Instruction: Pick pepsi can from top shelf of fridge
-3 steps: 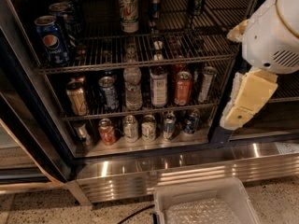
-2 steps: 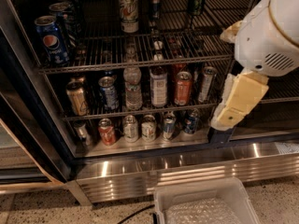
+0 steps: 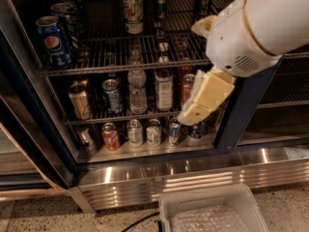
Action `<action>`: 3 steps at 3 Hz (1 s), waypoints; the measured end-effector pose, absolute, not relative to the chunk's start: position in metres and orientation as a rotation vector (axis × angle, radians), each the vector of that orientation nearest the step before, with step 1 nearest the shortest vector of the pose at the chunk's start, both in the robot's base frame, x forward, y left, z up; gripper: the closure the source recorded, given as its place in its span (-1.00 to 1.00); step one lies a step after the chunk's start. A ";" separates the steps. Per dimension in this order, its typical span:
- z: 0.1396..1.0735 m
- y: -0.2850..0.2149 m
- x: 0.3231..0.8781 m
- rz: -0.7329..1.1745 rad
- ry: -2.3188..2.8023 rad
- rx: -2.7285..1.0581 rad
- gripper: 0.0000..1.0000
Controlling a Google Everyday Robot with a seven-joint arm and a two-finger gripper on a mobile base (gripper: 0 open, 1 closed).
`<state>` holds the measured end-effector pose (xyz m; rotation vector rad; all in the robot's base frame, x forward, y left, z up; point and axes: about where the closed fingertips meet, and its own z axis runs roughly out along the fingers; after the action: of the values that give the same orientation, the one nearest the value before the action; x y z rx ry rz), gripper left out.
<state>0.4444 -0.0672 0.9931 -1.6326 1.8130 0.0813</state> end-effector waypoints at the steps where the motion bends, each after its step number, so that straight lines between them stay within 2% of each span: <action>1: 1.001 -0.051 0.463 0.143 1.716 -1.598 -1.00; 3: 0.995 -0.036 0.481 0.193 1.675 -1.593 -1.00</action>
Offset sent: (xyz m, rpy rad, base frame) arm 0.0592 0.0446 -0.0086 0.1851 -0.0390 0.1036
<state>0.4805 -0.0359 0.9953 -1.5930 1.6749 0.1933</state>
